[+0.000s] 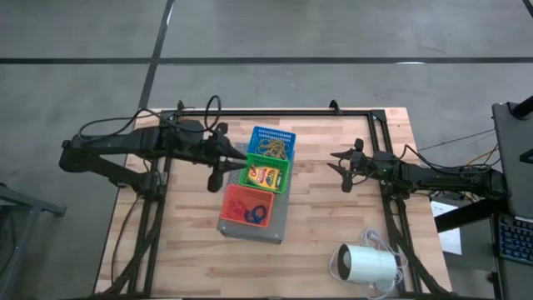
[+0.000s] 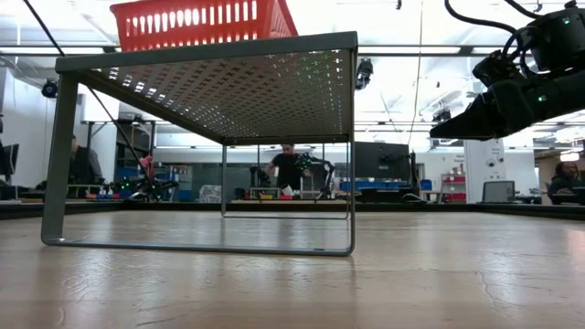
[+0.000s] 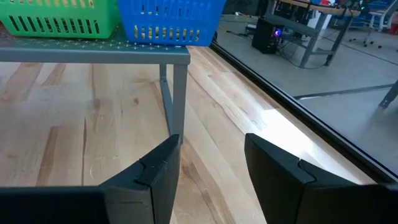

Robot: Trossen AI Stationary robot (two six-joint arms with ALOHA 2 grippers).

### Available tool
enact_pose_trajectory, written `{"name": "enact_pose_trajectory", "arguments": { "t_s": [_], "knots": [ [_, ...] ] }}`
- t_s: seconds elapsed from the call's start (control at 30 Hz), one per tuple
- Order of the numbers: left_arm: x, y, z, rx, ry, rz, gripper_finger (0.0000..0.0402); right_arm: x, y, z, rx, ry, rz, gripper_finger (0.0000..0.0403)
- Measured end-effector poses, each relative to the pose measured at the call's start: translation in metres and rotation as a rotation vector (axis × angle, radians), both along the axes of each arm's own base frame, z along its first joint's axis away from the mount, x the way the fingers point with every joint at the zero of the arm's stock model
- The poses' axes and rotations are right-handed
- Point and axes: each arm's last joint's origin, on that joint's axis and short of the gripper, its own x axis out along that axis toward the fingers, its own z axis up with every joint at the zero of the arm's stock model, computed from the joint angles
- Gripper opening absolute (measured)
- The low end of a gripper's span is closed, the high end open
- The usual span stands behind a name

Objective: Pick & Place Office Desk Supplies
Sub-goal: Return to Home Position

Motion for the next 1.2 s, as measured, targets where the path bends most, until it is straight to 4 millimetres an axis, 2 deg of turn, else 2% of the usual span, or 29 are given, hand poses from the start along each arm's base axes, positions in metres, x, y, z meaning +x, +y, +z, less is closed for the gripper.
{"name": "enact_pose_trajectory", "arguments": {
  "t_s": [0.13, 0.27, 0.53, 0.83, 1.03, 1.2],
  "knots": [
    [0.002, 0.002, 0.003, -0.007, -0.036, 0.067, 0.0109, 0.000, 0.000, 0.000, 0.000, 0.000, 0.000, 0.0178],
    [0.002, 0.001, 0.003, 0.056, -0.042, 0.040, 0.0109, 0.000, 0.000, 0.000, 0.000, 0.000, 0.000, 0.0178],
    [-0.002, -0.008, -0.015, 0.114, -0.111, -0.020, 0.0109, 0.000, 0.000, 0.000, 0.000, 0.000, 0.000, 0.0178],
    [-0.036, -0.010, -0.044, 0.158, -0.304, -0.046, 0.0109, 0.000, 0.000, 0.000, 0.000, 0.000, -0.001, 0.0178],
    [-0.066, -0.010, -0.068, 0.274, -0.376, -0.141, 0.0109, 0.000, 0.000, 0.000, 0.000, 0.000, 0.000, 0.0178],
    [-0.090, -0.010, -0.093, 0.293, -0.448, -0.146, 0.0109, 0.000, 0.000, 0.000, 0.000, 0.000, 0.000, 0.0178]
  ]
}}
